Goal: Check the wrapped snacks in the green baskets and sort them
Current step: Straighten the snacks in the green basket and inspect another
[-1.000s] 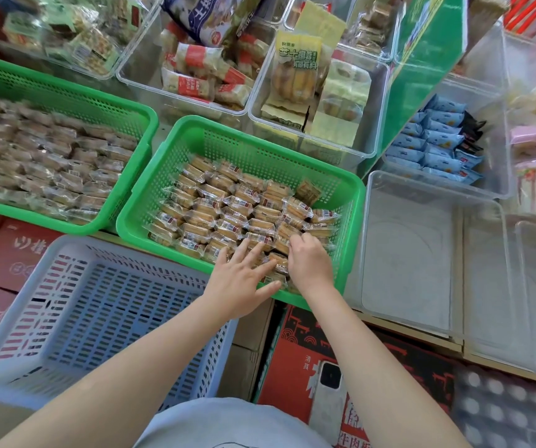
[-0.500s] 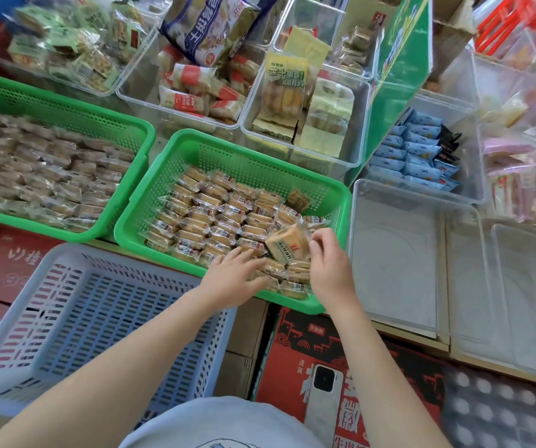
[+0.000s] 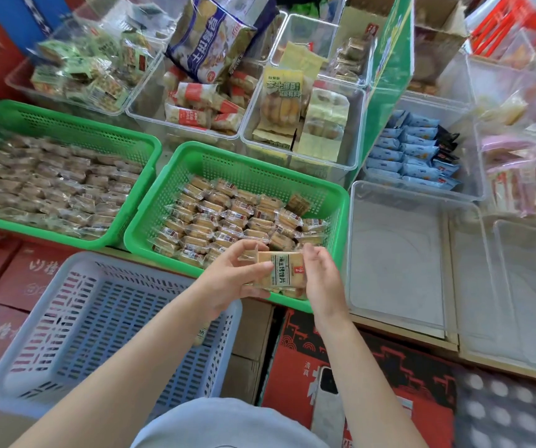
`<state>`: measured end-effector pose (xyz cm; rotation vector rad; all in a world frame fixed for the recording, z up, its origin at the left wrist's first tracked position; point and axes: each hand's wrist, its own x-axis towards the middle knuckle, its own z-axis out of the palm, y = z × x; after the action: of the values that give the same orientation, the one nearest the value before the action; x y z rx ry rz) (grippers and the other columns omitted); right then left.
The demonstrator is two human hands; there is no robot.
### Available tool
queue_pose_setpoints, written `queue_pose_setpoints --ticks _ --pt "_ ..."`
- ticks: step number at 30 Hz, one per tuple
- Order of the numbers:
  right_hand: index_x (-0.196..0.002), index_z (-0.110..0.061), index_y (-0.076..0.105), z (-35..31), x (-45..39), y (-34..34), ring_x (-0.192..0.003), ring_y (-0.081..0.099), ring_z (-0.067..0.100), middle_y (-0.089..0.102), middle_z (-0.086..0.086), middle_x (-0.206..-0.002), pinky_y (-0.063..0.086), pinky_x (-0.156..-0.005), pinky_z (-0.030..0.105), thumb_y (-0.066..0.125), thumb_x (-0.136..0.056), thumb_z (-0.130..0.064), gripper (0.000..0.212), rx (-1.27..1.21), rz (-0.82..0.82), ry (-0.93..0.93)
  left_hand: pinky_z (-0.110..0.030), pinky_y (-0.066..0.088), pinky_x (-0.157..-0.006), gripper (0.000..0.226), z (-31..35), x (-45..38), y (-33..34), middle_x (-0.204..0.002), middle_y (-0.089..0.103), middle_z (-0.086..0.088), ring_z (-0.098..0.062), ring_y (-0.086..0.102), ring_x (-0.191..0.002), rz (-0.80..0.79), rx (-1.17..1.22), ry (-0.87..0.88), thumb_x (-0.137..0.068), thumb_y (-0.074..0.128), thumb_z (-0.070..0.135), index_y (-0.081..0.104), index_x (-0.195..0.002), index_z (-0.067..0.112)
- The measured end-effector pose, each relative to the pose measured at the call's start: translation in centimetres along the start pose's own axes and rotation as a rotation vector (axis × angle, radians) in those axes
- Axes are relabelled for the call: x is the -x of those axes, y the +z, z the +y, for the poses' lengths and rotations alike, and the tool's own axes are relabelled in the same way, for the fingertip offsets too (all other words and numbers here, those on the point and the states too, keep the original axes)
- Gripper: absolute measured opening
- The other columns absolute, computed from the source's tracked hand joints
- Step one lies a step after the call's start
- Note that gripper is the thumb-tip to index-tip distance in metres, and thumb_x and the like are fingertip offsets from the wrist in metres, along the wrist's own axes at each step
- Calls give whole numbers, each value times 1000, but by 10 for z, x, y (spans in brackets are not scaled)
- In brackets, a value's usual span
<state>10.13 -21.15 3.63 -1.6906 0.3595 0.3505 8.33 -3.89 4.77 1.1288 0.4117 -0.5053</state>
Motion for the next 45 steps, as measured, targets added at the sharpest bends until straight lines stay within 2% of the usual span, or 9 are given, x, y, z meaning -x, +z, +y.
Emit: queue_pose_setpoints --ticks 7,14,18,21,26,31,35,39,45 --pt "-81 -21 52 2 -2 -13 -64 56 12 56 -2 -71 46 -51 24 41 -107 -33 30 52 94 -111 -33 61 -63 26 -7 3 5 -108 70 -15 -24 71 -88 -83 200 -66 -89 65 25 55 -110 14" --pt "-82 -18 51 13 1 -15 -60 53 1 57 -4 -70 47 -53 21 43 -106 -33 29 230 160 -247 -37 61 -78 21 -16 -8 -3 -107 76 -14 -28 73 -100 227 45 -125 -92 70 14 73 -110 5" --pt "-86 -13 53 18 2 -10 -65 61 11 61 -1 -72 54 -57 34 44 -105 -34 30 303 184 -269 -38 62 -74 7 -25 -11 1 -95 77 -15 -27 75 -90 367 -118 -43 -96 66 10 69 -96 4" --pt "-90 -15 56 15 -1 -9 -69 65 16 67 4 -79 54 -54 28 49 -104 -34 24 204 159 -168 -30 61 -64 7 -27 -13 3 -90 71 -13 -18 71 -78 347 -141 -6 -99 60 4 65 -95 3" --pt "-111 -15 64 2 -1 -14 -58 65 8 69 10 -87 42 -41 18 50 -104 -32 23 -104 -9 112 -24 59 -65 15 -26 -13 -4 -99 71 -14 -15 71 -85 211 -111 -33 -102 53 1 67 -108 2" --pt "-98 -17 63 3 -1 -9 -67 68 18 72 5 -81 44 -45 23 54 -103 -32 18 -156 -22 134 -24 58 -62 15 -27 -14 -4 -100 67 -18 -19 64 -82 246 -205 -42 -104 51 5 65 -108 3" --pt "-94 -16 61 6 -3 -7 -60 68 12 73 -3 -72 43 -48 23 51 -104 -32 21 -124 73 197 -36 61 -81 21 -24 -10 -2 -108 75 -10 -24 72 -95 194 -224 36 -97 66 14 62 -117 17" --pt "-98 -14 63 9 -9 -9 -63 63 15 73 2 -78 41 -49 26 50 -104 -34 25 -136 141 255 -25 58 -83 41 -29 -5 -2 -109 71 7 -5 70 -98 131 -599 182 -81 85 24 62 -114 28" --pt "-104 -3 56 10 -13 -13 -39 36 9 54 3 -63 27 -38 24 49 -105 -22 20 -248 117 256 -21 58 -74 4 -40 -7 -3 -94 70 13 -4 68 -88 309 -837 543 -87 78 17 75 -90 18"
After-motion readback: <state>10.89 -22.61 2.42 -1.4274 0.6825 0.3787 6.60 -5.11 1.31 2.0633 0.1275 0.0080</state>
